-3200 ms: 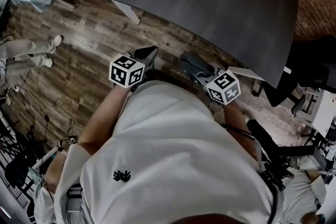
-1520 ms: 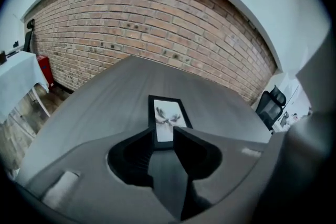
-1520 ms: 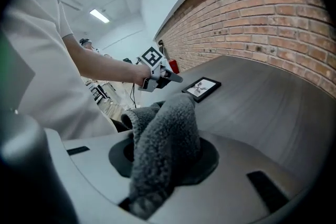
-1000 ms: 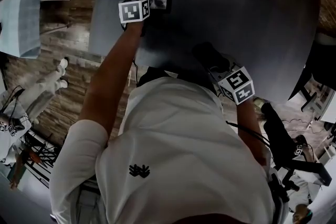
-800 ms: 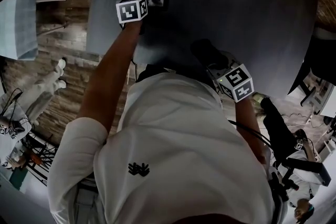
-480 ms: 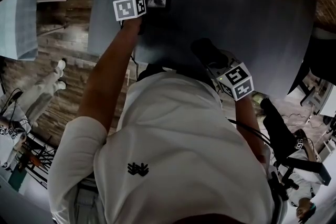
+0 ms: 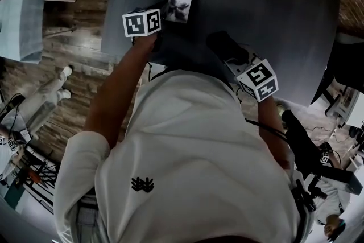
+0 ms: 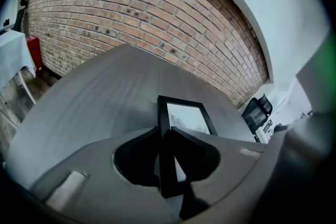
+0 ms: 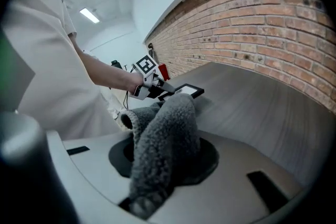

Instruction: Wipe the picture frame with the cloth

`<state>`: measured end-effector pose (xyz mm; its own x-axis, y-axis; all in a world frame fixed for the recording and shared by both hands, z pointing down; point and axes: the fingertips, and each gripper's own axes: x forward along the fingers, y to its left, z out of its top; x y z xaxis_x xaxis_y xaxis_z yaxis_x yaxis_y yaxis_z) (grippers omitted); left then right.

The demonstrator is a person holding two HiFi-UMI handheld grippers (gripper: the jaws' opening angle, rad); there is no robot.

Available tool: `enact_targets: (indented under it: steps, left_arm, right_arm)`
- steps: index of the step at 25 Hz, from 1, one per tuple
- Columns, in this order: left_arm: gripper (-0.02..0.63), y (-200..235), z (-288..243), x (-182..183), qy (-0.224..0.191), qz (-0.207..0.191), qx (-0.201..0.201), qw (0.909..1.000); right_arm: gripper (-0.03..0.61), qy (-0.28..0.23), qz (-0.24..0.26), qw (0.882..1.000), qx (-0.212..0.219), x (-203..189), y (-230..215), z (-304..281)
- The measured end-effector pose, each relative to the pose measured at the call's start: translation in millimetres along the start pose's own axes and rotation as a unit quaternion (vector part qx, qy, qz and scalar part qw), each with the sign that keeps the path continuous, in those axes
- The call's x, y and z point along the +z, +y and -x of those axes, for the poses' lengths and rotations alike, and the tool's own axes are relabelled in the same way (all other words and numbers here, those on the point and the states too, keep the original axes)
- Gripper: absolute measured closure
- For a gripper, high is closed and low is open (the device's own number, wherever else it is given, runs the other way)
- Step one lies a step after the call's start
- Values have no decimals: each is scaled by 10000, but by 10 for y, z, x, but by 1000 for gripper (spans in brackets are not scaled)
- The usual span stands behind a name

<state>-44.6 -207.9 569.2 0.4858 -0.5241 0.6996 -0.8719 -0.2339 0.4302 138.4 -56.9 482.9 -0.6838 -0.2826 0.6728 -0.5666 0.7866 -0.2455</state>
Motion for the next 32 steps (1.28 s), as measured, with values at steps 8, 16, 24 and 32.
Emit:
enact_targets:
  steps: [8, 16, 24, 32]
  left_arm:
    - [540, -348, 659, 58, -418, -138, -556, 9975]
    - [539, -438, 1060, 30, -606, -187, -922, 9937]
    - [540, -504, 1288, -76, -560, -513, -1238, 9894]
    - [540, -562, 1295, -19, -558, -558, -1397, 9870]
  right_arm:
    - [486, 29, 1508, 9878, 392, 568, 480, -88]
    - [486, 613, 2317, 9697, 477, 702, 717, -330]
    - [488, 719, 2251, 9710, -369, 1035, 334, -234]
    - [488, 716, 2354, 9646, -951, 1303, 120, -97]
